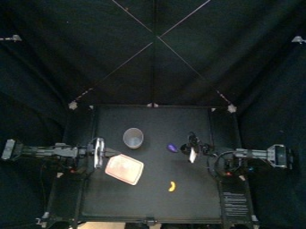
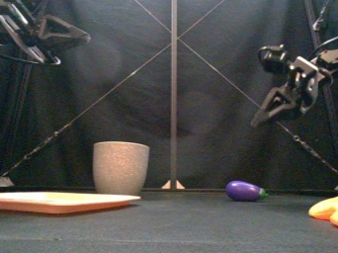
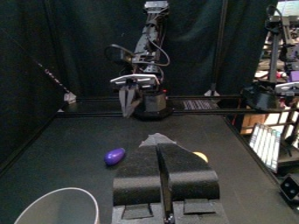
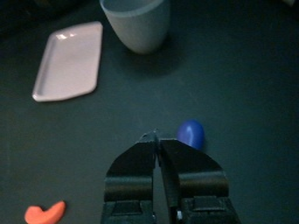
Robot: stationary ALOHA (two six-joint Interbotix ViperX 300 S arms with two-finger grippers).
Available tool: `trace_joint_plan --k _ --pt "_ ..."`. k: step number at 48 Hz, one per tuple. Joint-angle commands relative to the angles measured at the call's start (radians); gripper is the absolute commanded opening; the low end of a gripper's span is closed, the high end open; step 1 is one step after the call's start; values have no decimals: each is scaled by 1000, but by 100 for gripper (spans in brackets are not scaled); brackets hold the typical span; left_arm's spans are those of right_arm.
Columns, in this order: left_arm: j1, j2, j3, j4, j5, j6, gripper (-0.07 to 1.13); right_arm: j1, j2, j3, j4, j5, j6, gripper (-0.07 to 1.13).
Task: Pick the eggplant then place it in the grey bowl
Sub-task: Pick the eggplant
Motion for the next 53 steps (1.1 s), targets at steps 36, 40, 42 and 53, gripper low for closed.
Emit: trace_joint_plan --k 36,40,42,53 --pt "2 2 -9 25 -3 2 -3 -86 436 -187 -51 12 -3 101" --pt "2 2 -8 26 -3 2 -3 -86 476 -201 -51 14 -2 101" --pt "2 2 -9 25 -3 2 -3 -87 492 -206 -52 12 -2 101" --pt "2 2 -8 25 -3 2 -3 -94 557 -224 -52 18 -3 98"
